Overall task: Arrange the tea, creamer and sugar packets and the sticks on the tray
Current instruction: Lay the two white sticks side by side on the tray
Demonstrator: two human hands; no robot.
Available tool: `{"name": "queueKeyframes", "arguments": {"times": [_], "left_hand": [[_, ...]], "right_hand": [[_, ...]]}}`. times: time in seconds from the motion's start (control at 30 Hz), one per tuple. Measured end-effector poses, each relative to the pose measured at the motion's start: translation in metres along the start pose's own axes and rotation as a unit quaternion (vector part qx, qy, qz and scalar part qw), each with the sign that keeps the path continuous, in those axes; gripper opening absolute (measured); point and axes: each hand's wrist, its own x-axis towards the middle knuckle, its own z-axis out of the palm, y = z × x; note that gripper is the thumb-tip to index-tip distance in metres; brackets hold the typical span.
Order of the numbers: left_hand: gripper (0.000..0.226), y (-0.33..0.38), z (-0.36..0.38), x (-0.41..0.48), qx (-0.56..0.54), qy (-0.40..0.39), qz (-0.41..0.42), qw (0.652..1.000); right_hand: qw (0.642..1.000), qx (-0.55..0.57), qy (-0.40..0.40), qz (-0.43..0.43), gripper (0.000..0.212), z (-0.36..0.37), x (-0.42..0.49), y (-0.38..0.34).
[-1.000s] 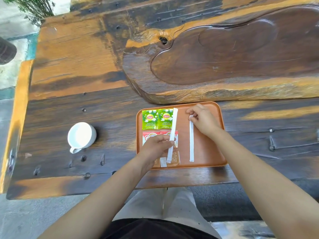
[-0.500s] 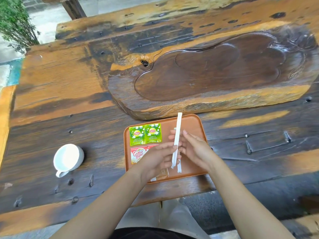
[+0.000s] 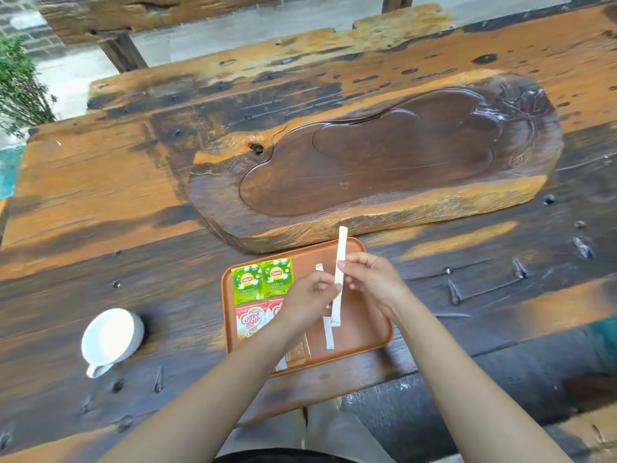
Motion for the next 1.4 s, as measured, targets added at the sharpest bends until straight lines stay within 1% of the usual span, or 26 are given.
{"name": "queueKeyframes", "arguments": {"times": [0.07, 0.17, 0.2, 0.23, 0.27, 0.3, 0.37, 0.47, 0.53, 0.6, 0.67, 0.8, 0.93, 1.13, 1.33, 1.4], "left_hand": [[0.017, 0.000, 0.002, 0.003, 0.032, 0.014, 0.012, 0.999], [0.013, -0.001, 0.010, 0.007, -0.003, 0.012, -0.007, 1.000], [0.009, -0.004, 0.011, 0.009, 0.017, 0.022, 0.004, 1.000], [0.005, -0.009, 0.012, 0.012, 0.078, 0.043, 0.029, 0.996], [0.008, -0.016, 0.010, 0.015, 0.169, 0.068, 0.066, 0.981], [0.015, -0.025, 0.008, 0.018, 0.261, 0.088, 0.102, 0.956], [0.029, -0.045, 0.002, 0.021, 0.387, 0.095, 0.155, 0.904], [0.041, -0.071, 0.002, 0.021, 0.486, 0.066, 0.201, 0.848], [0.048, -0.083, 0.003, 0.022, 0.535, 0.059, 0.211, 0.816], [0.057, -0.088, 0.005, 0.023, 0.570, 0.053, 0.198, 0.796], [0.062, -0.091, 0.005, 0.024, 0.588, 0.053, 0.202, 0.781], [0.059, -0.094, 0.004, 0.024, 0.596, 0.072, 0.214, 0.771], [0.060, -0.095, 0.004, 0.025, 0.598, 0.074, 0.223, 0.766], [0.061, -0.099, 0.002, 0.027, 0.602, 0.080, 0.232, 0.760], [0.060, -0.103, 0.003, 0.028, 0.595, 0.090, 0.243, 0.761], [0.058, -0.104, 0.003, 0.028, 0.584, 0.092, 0.249, 0.767]], "right_hand": [[1.000, -0.005, 0.008, 0.002, 0.016, -0.001, 0.000, 0.001], [0.999, -0.009, 0.036, 0.009, 0.014, -0.004, 0.001, 0.008], [0.998, -0.017, 0.057, 0.009, 0.015, -0.007, 0.003, 0.012], [0.996, -0.040, 0.083, 0.012, 0.017, -0.011, 0.005, 0.016], [0.991, -0.079, 0.110, 0.018, 0.020, -0.015, 0.007, 0.020], [0.982, -0.130, 0.130, 0.028, 0.023, -0.019, 0.010, 0.024], [0.960, -0.240, 0.136, 0.054, 0.030, -0.023, 0.015, 0.034], [0.924, -0.355, 0.116, 0.079, 0.032, -0.019, 0.020, 0.048], [0.911, -0.387, 0.117, 0.076, 0.026, -0.012, 0.021, 0.053], [0.905, -0.403, 0.124, 0.064, 0.017, -0.007, 0.021, 0.057], [0.899, -0.414, 0.136, 0.050, 0.012, -0.006, 0.022, 0.060], [0.890, -0.427, 0.158, 0.027, 0.009, -0.005, 0.022, 0.065], [0.871, -0.459, 0.176, -0.011, 0.008, -0.004, 0.020, 0.070], [0.852, -0.495, 0.164, -0.045, 0.011, -0.005, 0.019, 0.075], [0.847, -0.504, 0.161, -0.059, 0.011, -0.007, 0.014, 0.079], [0.852, -0.495, 0.160, -0.057, 0.012, -0.007, 0.015, 0.078]]}}
